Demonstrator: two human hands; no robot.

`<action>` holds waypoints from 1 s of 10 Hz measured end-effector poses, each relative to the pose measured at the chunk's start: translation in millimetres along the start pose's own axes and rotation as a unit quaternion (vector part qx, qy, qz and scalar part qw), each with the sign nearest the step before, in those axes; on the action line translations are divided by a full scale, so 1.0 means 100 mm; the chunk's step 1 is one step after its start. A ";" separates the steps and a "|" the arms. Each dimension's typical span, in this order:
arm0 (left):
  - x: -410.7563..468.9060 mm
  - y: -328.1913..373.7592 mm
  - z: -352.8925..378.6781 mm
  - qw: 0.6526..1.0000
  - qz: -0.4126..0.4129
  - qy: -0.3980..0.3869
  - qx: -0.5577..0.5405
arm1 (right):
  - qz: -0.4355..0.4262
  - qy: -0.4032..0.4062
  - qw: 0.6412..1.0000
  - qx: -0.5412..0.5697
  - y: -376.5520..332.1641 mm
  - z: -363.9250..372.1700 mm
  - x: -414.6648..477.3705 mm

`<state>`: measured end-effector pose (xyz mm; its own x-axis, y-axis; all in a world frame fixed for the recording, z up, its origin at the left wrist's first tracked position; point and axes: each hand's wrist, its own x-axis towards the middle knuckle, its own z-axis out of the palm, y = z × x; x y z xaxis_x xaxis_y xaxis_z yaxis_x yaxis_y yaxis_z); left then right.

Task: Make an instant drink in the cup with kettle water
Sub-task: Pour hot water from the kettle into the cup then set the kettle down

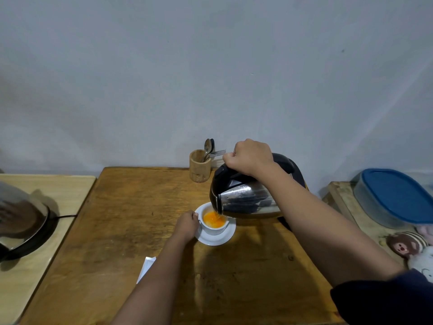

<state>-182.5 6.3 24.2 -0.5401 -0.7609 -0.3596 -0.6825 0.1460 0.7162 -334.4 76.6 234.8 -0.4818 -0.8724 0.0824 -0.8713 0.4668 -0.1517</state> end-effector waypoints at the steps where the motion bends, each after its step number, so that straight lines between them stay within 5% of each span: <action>1: 0.01 0.00 0.01 1.000 -0.005 0.000 -0.005 | -0.001 0.003 1.000 0.002 -0.01 0.00 -0.01; 8: -0.03 0.02 -0.02 1.000 0.005 -0.001 0.013 | -0.018 0.005 1.000 -0.015 -0.13 -0.04 0.04; 10: -0.09 -0.03 -0.08 0.997 0.070 -0.021 0.026 | -0.012 -0.002 1.000 -0.011 -0.12 -0.03 0.03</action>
<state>-171.4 7.6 29.9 -0.6505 -0.7044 -0.2841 -0.6236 0.2819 0.7291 -325.8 68.4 239.7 -0.4601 -0.8841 0.0815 -0.8845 0.4485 -0.1287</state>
